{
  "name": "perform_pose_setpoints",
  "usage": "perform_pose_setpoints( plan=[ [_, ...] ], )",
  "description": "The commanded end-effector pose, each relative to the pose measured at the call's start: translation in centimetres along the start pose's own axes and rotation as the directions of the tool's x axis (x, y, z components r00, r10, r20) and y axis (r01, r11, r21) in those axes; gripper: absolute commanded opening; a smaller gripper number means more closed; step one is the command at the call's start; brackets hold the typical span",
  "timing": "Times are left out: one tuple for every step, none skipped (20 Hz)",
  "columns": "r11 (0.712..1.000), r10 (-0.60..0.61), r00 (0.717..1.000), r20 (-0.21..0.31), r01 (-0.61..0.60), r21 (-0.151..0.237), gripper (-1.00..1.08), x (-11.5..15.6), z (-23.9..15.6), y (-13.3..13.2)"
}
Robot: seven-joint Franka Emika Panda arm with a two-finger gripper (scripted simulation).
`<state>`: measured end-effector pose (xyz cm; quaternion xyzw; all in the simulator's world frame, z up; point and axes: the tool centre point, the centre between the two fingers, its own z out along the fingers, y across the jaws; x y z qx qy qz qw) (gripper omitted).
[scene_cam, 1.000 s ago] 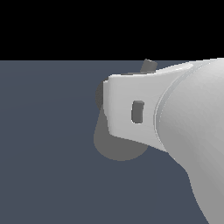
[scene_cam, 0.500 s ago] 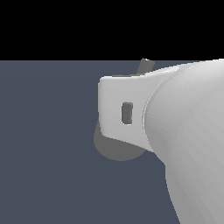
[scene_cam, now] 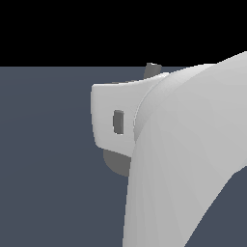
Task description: Turn on the faucet by rotating a designated handle.
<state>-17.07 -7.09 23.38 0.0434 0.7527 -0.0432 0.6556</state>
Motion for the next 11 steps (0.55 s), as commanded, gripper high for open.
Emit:
perform_pose_setpoints(
  plan=[
    [0.996,-0.007,0.995,0.099,0.016,-0.089,-1.0,-3.6,-0.2,4.4],
    [0.996,-0.007,0.995,0.103,0.017,-0.09,-1.0,-3.8,-0.2,4.7],
    [0.996,-0.007,0.994,0.108,0.017,-0.091,-1.0,-4.0,-0.2,5.0],
    [0.996,-0.008,0.994,0.112,0.018,-0.092,-1.0,-4.2,-0.3,5.3],
    [0.995,-0.008,0.993,0.116,0.019,-0.094,-1.0,-4.4,-0.3,5.7],
    [0.995,-0.008,0.993,0.121,0.019,-0.095,-1.0,-4.6,-0.3,6.0],
    [0.995,-0.008,0.992,0.125,0.02,-0.096,-1.0,-4.8,-0.3,6.3],
    [0.995,-0.008,0.992,0.129,0.021,-0.097,-1.0,-4.9,-0.3,6.5],
    [0.995,-0.008,0.991,0.133,0.021,-0.098,-1.0,-5.1,-0.4,6.8],
    [0.995,-0.008,0.99,0.137,0.022,-0.099,-1.0,-5.3,-0.4,7.1],
    [0.995,-0.008,0.99,0.137,0.022,-0.099,-1.0,-5.3,-0.4,7.1]
  ],
)
